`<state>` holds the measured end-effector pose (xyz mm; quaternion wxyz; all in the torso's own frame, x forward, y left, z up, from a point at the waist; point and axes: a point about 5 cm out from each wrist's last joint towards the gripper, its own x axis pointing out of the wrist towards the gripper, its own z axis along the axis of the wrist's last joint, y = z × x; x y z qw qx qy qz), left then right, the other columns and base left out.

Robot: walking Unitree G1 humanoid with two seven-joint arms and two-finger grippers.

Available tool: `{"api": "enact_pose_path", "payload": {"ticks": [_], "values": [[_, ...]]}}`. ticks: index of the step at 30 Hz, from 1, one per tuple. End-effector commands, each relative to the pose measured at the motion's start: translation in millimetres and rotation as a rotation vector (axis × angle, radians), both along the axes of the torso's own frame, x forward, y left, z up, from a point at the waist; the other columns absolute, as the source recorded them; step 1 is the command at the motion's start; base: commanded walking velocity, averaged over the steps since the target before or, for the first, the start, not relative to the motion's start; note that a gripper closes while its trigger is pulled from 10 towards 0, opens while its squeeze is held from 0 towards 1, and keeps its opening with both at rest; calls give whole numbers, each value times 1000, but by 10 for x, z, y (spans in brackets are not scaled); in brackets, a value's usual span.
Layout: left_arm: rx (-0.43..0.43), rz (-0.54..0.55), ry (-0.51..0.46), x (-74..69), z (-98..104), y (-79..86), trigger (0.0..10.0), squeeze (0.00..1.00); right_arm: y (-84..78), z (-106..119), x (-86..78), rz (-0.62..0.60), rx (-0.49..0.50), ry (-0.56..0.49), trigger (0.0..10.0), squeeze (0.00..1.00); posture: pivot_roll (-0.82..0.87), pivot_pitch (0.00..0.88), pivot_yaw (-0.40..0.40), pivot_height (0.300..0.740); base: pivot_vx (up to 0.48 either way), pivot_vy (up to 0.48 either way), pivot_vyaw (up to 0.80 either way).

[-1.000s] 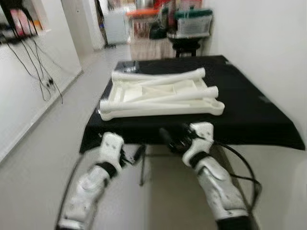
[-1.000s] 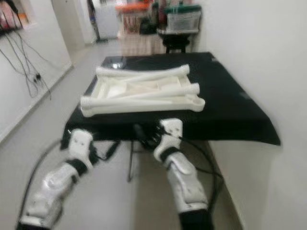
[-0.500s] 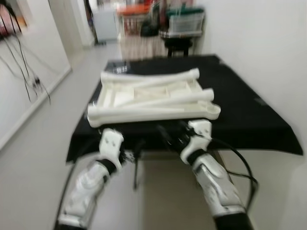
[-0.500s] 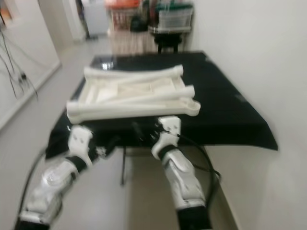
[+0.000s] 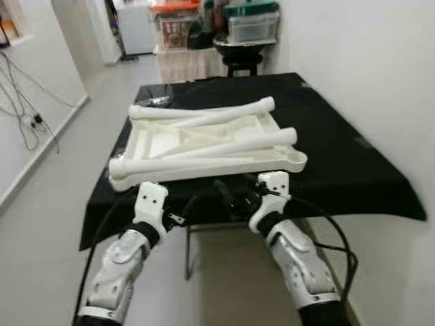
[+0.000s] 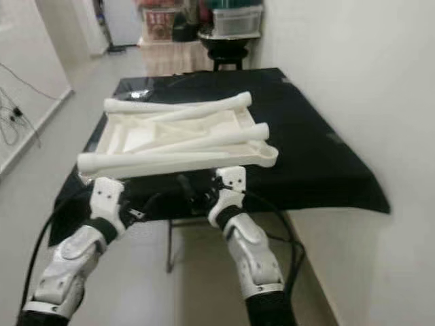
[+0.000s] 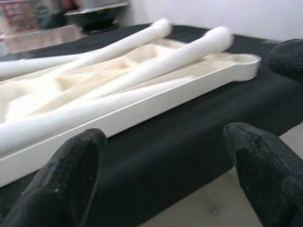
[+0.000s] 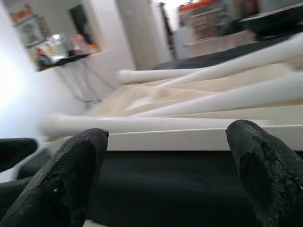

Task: Building children table

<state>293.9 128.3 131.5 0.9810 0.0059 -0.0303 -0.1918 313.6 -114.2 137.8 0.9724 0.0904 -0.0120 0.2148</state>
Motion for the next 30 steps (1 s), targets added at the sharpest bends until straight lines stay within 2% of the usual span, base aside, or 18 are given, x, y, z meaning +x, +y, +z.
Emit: {"api": "enact_pose_path", "payload": {"ticks": [1, 30], "values": [[4, -5, 8, -8, -23, 2, 10000, 0, -24, -1, 5, -9, 15, 2, 10000, 0, -46, 0, 30, 740, 352, 0, 0], [-14, 19, -3, 2, 17, 22, 10000, 0, -46, 34, 19, -2, 31, 2, 10000, 0, -42, 0, 25, 740, 368, 0, 0]]}}
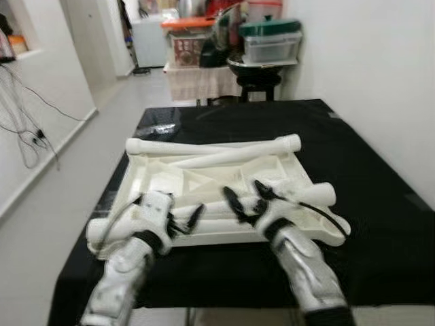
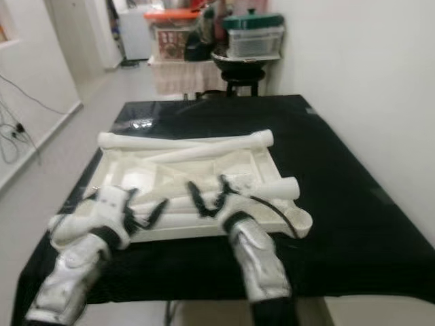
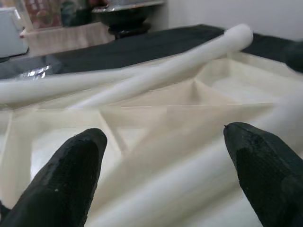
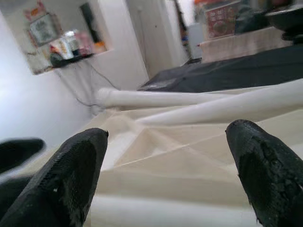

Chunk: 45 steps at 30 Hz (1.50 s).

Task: Building children table

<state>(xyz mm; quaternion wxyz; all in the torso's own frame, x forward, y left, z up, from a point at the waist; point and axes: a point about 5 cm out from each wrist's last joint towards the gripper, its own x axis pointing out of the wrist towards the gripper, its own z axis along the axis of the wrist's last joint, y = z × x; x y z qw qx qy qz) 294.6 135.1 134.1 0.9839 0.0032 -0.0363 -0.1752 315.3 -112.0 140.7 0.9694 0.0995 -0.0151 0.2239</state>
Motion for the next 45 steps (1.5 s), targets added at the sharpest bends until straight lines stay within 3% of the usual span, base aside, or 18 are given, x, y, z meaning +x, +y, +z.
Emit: {"api": "enact_pose_path", "payload": {"ticks": [1, 3, 4, 7, 8, 9, 10, 11, 13, 17, 21, 24, 26, 28, 30, 31, 35, 45], "values": [[-2, -7, 9, -2, -5, -41, 10000, 0, -74, 22, 6, -20, 13, 2, 10000, 0, -41, 0, 28, 740, 262, 0, 0], [1, 18, 2, 4, 8, -25, 10000, 0, -79, 48, 9, -3, -3, -9, 10000, 0, -39, 0, 30, 740, 131, 0, 0], [20, 59, 13, 21, 10, 4, 10000, 0, -90, 90, 18, 32, -84, -38, 10000, 0, -37, 0, 32, 740, 0, 0, 0], [40, 85, 11, 31, 20, 23, 10000, 0, -102, 125, 26, 69, -160, -55, 10000, 0, -37, 0, 32, 740, 0, 0, 0], [62, 90, -4, 23, 40, 25, 10000, 0, -114, 162, 30, 115, -251, -73, 10000, 0, -38, 0, 29, 740, 0, 0, 0], [62, 90, -4, 23, 40, 25, 10000, 0, -114, 162, 30, 115, -251, -73, 10000, 0, -38, 0, 29, 740, 0, 0, 0], [75, 86, -13, 6, 52, 15, 10000, 0, -130, 196, 32, 158, -353, -87, 10000, 0, -37, 0, 23, 740, 0, 0, 0], [75, 86, -13, 6, 52, 15, 10000, 0, -130, 196, 32, 158, -353, -87, 10000, 0, -37, 0, 23, 740, 0, 0, 0], [52, 45, -13, -44, 70, -27, 10000, 0, -166, 254, 40, 194, -498, -84, 10000, 0, -35, 0, 19, 740, 0, 0, 0], [36, 18, -1, -68, 68, -45, 10000, 0, -165, 305, 41, 194, -525, -82, 10000, 0, -33, 0, 17, 740, 0, 0, 0], [27, 21, 41, -70, 37, -62, 10000, 0, -147, 527, 68, 211, -651, -148, 10000, 0, -33, 0, 20, 740, 0, -454, 0], [17, 33, 51, -57, 38, -71, 10000, 0, -156, 542, 85, 233, -700, -128, 10000, 0, -32, 0, 18, 740, 0, -341, 0], [-14, 40, 66, -48, 41, -101, 10000, 0, -201, 553, 125, 273, -816, -85, 10000, 0, -31, 0, 16, 740, 0, 0, 0], [-20, 35, 72, -49, 39, -115, 10000, 0, -226, 548, 140, 284, -857, -65, 10000, 0, -31, 0, 16, 740, 0, 0, 0], [-54, -8, 101, -79, 21, -171, 10000, 0, -386, 568, 139, 367, -1055, 13, 10000, 0, -31, 0, 13, 740, 0, 0, 0], [-58, -19, 108, -88, 15, -182, 10000, 0, -414, 580, 120, 398, -1088, 24, 10000, 0, -32, 0, 13, 740, 0, 0, 0], [-70, -49, 126, -111, 3, -209, 10000, 0, -443, 615, 62, 464, -1124, 55, 10000, 0, -32, 0, 11, 740, 0, 0, 0], [-20, -208, 215, -285, -93, -326, 10000, 0, -551, 731, 116, 566, -1407, 200, 10000, 0, -27, 0, -2, 740, 0, 0, 0]]}}
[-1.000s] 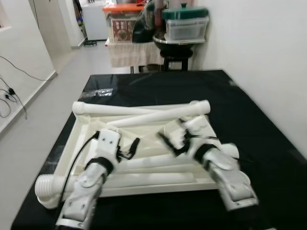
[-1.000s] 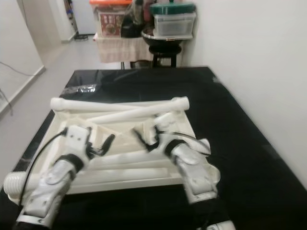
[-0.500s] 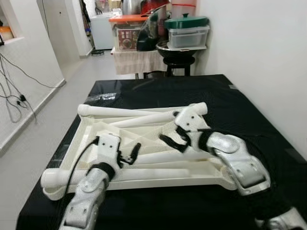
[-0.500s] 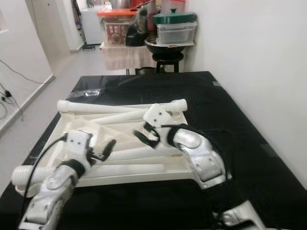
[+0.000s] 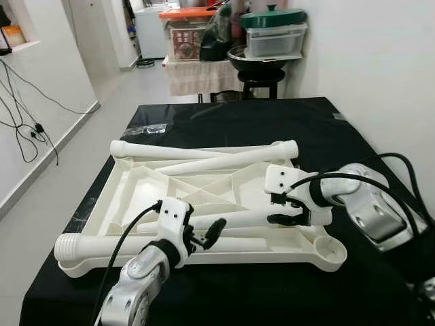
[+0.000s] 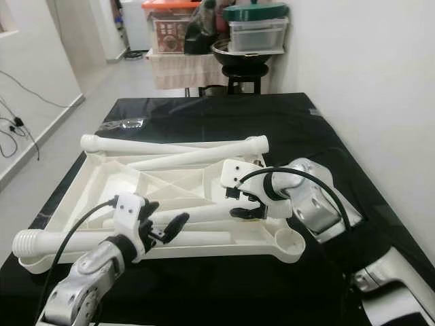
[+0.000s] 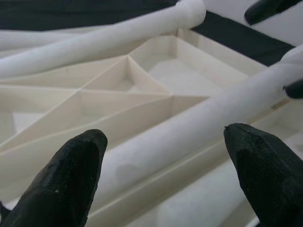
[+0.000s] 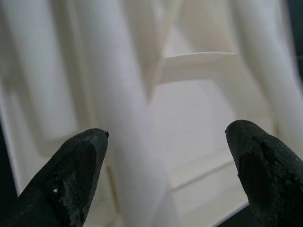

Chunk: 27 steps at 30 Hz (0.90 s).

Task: Building children table

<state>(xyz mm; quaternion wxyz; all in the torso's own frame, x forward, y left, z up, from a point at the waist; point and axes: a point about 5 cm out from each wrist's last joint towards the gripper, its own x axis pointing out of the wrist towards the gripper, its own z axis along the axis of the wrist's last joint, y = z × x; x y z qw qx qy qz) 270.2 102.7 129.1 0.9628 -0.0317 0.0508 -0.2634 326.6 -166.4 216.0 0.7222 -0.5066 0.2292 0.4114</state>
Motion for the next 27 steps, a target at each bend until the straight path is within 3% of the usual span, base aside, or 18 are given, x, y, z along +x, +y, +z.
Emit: {"api": "enact_pose_path", "payload": {"ticks": [1, 2, 6, 19, 20, 21, 22, 23, 24, 27], "values": [[22, -43, 44, -64, -64, -7, 10000, 0, -8, -36, 13, 6, -90, 24, 10000, 0, -25, 0, -4, 740, 0, 0, 0], [22, -43, 44, -64, -64, -7, 10000, 0, -8, -36, 13, 6, -90, 24, 10000, 0, -25, 0, -4, 740, 0, 0, 0], [2, -79, 113, -92, -143, -35, 10000, 0, -50, -121, 123, -22, -256, 47, 10000, 0, -19, 0, -15, 740, 0, 0, 0], [-18, -136, 159, -126, -172, -85, 10000, 0, 20, -241, 274, -66, -423, 47, 10000, 0, -19, 0, -22, 740, 0, 0, 0], [-18, -137, 159, -126, -169, -86, 10000, 0, 14, -272, 278, -73, -442, 50, 8392, 0, -19, 0, -23, 740, 0, 0, 0], [-18, -137, 159, -126, -169, -86, 10000, 0, 14, -272, 278, -73, -442, 50, 8392, 0, -19, 0, -23, 740, 0, 0, 0], [-20, -138, 161, -126, -166, -87, 10000, 0, 4, -316, 285, -84, -464, 57, 3451, 0, -19, 0, -22, 740, 0, 0, 0], [-20, -138, 161, -126, -166, -87, 10000, 0, 4, -316, 285, -84, -464, 57, 3451, 0, -19, 0, -22, 740, 0, 0, 0], [-21, -138, 162, -127, -164, -87, 10000, 0, -1, -364, 284, -89, -479, 68, 0, 0, -19, 0, -22, 740, 0, 0, 0], [-22, -138, 163, -128, -154, -84, 10000, 0, -27, -448, 285, -106, -510, 81, 0, 0, -18, 0, -19, 740, 0, 0, 0]]}}
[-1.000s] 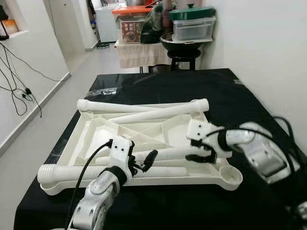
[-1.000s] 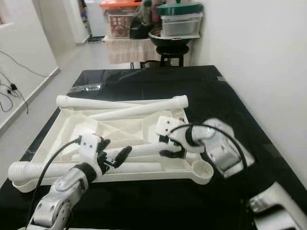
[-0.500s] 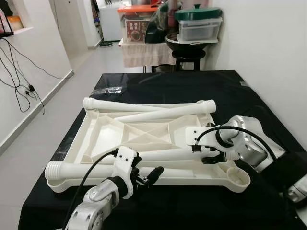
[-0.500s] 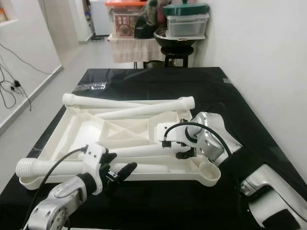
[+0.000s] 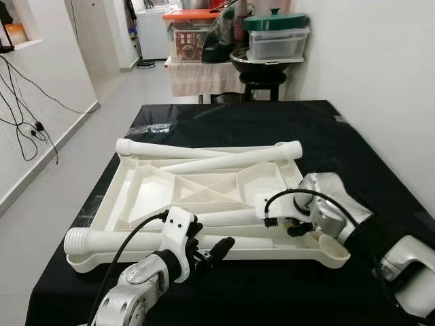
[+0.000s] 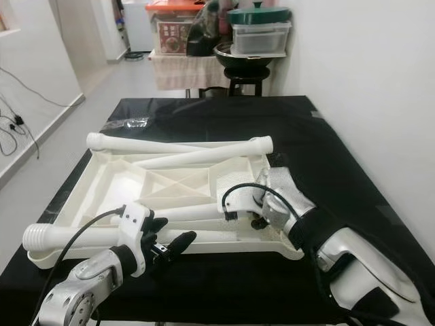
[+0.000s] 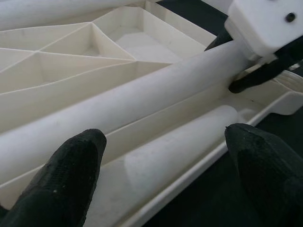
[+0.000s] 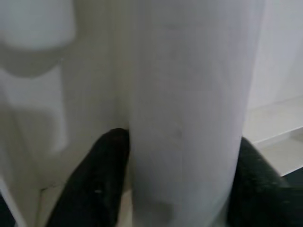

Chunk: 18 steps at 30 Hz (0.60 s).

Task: Building children table

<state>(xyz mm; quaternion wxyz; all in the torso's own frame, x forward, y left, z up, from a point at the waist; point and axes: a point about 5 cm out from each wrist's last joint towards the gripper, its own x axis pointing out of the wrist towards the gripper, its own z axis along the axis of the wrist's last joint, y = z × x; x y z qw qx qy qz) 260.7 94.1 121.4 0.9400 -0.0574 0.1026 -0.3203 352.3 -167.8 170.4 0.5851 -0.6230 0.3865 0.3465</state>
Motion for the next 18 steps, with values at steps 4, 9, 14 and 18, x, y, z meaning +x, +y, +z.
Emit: {"api": "enact_pose_path", "payload": {"ticks": [4, 9, 14, 18], "values": [[11, -18, 50, -33, -67, 9, 10000, 0, -16, 4, 64, -21, -43, -61, 0, 0, -19, 0, -18, 740, 0, 0, 0], [13, -19, 51, -33, -62, 10, 10000, 0, -17, 49, 99, -27, -28, -80, 0, 0, -19, 0, -19, 740, 0, 0, 0], [20, -15, 44, -25, -49, 10, 10000, 0, 15, 153, 155, -47, 76, -122, 0, 0, -18, 0, -19, 740, 0, 0, 0], [25, 0, 21, -3, -13, 19, 10000, 0, 18, 296, 205, -89, 226, -172, 0, 0, -16, 0, -18, 740, 0, 0, 0]]}}
